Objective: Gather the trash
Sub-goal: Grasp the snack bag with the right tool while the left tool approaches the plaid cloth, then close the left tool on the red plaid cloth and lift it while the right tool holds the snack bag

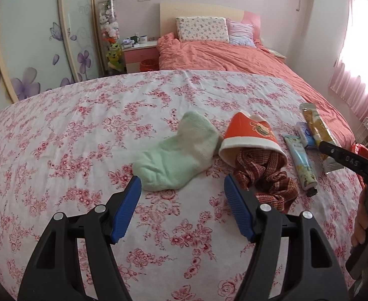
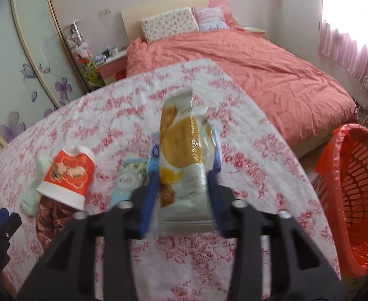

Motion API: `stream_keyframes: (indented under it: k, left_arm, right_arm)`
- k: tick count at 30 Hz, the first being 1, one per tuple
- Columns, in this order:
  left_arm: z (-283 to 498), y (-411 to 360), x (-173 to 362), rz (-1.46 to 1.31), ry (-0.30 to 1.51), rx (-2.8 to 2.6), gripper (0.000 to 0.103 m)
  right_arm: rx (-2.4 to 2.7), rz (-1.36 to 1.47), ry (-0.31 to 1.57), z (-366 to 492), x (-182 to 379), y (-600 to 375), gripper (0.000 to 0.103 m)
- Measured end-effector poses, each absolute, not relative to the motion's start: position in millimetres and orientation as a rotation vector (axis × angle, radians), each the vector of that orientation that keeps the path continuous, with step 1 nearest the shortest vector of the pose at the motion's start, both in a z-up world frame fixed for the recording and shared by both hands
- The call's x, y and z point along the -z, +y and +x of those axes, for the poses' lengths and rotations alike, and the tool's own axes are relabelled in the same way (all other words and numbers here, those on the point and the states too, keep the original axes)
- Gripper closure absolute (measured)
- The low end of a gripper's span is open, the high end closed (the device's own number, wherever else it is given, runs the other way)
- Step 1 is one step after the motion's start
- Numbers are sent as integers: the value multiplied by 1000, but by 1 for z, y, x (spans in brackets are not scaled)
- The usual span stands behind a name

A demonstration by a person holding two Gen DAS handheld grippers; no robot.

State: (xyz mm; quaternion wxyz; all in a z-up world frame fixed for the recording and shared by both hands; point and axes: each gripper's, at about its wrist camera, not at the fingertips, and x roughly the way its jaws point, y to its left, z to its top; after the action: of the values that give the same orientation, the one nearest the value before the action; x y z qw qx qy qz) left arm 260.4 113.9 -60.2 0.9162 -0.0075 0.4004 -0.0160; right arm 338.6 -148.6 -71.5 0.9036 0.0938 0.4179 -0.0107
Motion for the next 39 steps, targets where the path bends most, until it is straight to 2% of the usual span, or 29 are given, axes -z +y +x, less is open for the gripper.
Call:
stream_keyframes:
  k: [15, 21, 27, 32, 35, 39]
  left_arm:
    - [259, 66, 65, -4, 846, 144, 35]
    - [270, 42, 80, 28, 889, 135, 35]
    - [264, 61, 72, -31, 848, 121, 35]
    - [268, 57, 78, -64, 886, 174, 35]
    - [265, 40, 77, -8, 867, 183, 23]
    - [273, 31, 85, 26, 886, 161, 23]
  right_arm:
    - [42, 185, 848, 297, 65, -171, 72]
    - [36, 191, 863, 297, 74, -171, 67]
    - [23, 187, 860, 296, 75, -172, 66]
    - [22, 198, 878, 298, 81, -171, 63]
    - [19, 197, 892, 298, 85, -171, 61]
    - [19, 187, 894, 298, 87, -170, 60]
